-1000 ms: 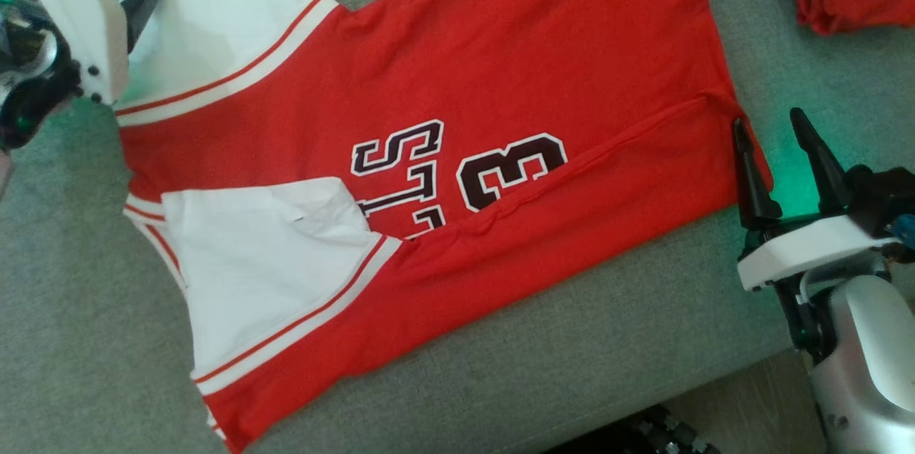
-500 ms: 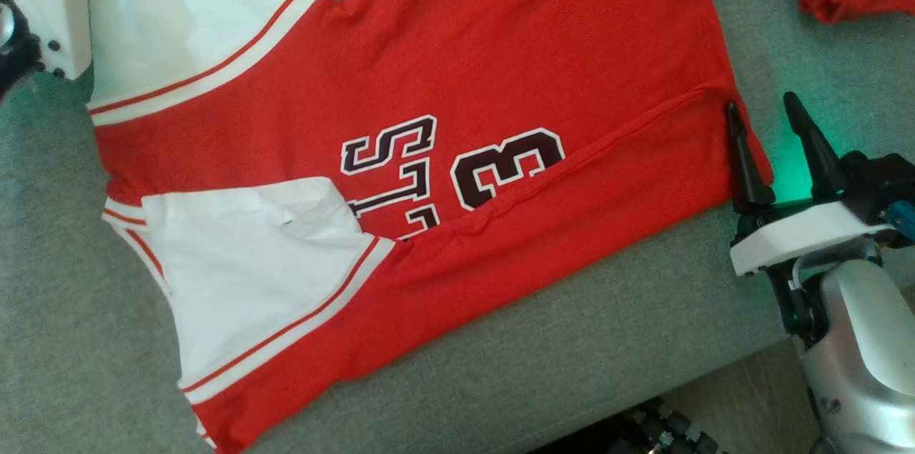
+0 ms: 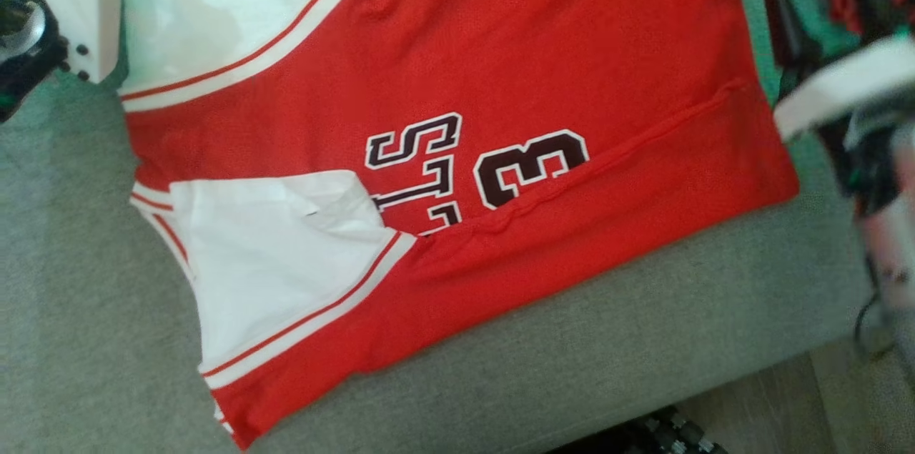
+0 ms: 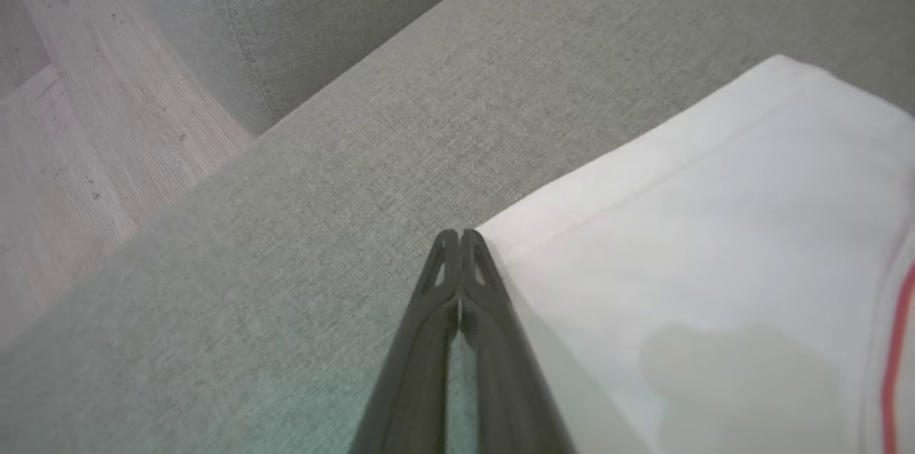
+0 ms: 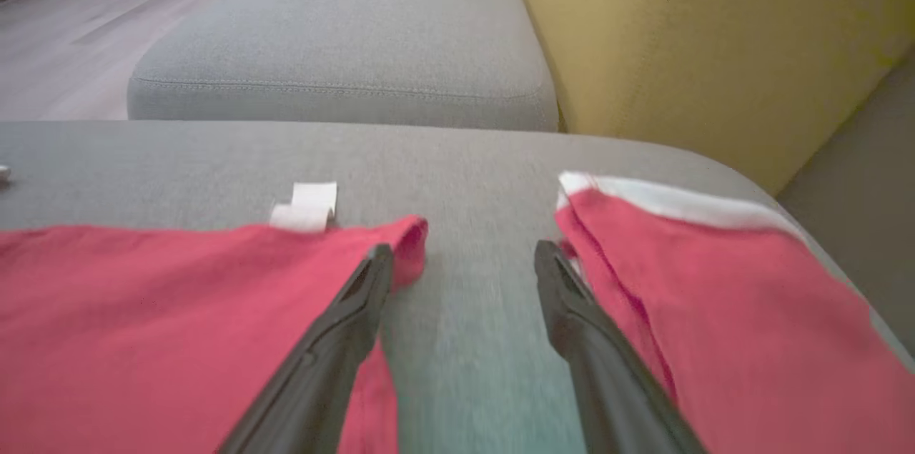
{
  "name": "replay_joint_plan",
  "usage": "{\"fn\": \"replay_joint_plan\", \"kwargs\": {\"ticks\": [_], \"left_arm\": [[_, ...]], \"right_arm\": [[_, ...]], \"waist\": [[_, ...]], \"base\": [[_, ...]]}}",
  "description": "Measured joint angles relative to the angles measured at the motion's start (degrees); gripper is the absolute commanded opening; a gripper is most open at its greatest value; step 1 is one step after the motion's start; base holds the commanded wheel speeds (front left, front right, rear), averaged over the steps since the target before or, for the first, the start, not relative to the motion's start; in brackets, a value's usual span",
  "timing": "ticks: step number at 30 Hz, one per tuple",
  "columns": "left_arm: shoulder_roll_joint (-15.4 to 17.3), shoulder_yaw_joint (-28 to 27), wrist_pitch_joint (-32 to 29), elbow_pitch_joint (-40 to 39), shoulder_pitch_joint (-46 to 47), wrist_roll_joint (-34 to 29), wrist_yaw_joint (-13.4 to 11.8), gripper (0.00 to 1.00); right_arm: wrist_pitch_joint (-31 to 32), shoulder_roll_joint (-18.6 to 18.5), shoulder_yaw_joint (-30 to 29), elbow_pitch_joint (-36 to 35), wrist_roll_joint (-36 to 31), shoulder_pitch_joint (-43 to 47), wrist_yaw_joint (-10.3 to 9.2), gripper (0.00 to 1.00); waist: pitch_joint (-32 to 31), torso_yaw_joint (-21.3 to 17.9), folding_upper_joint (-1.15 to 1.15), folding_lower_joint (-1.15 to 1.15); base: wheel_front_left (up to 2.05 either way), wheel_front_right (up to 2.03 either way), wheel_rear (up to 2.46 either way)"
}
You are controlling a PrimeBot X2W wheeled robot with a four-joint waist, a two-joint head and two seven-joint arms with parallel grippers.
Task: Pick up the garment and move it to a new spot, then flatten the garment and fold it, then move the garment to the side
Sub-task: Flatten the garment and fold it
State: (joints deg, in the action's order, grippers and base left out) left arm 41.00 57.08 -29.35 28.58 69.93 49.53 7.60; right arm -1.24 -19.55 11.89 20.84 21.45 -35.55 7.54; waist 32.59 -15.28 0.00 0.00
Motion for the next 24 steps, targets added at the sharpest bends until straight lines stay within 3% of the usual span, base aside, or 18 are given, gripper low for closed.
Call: {"fn": "replay_joint_plan", "kwargs": {"ticks": [6,16,19,22,24], "left_arm": [[-0.31,3.32,1.29,-2.45,3.35,0.57,0.0,0.0],[-0.78,8.44,3.82,-4.56,6.41,1.86,0.0,0.0],[-0.76,9.78,4.61,-4.66,7.08,2.49,0.0,0.0],[-0.73,10.83,5.43,-4.69,7.61,3.02,0.0,0.0],[-0.67,11.62,5.83,-4.68,7.71,3.33,0.0,0.0]], "right_arm": [[7.01,-4.26,6.93,6.99,3.81,-11.79,0.0,1.0],[9.06,-6.93,17.06,20.07,5.32,-20.08,0.0,1.0],[9.88,-7.65,19.56,22.03,6.44,-22.01,0.0,0.85],[10.14,-8.27,21.92,23.38,7.5,-23.45,0.0,0.8],[10.43,-8.58,23.46,23.87,8.23,-24.01,0.0,0.49]], "waist": [[0.66,2.66,0.0,0.0],[2.06,6.58,0.0,0.0],[2.04,7.01,0.0,0.0],[1.91,7.33,0.0,0.0],[1.76,7.48,0.0,-0.01]], "base": [[0.0,0.0,0.0],[0.0,0.0,0.0],[0.0,0.0,0.0],[0.0,0.0,0.0],[0.0,0.0,0.0]]}}
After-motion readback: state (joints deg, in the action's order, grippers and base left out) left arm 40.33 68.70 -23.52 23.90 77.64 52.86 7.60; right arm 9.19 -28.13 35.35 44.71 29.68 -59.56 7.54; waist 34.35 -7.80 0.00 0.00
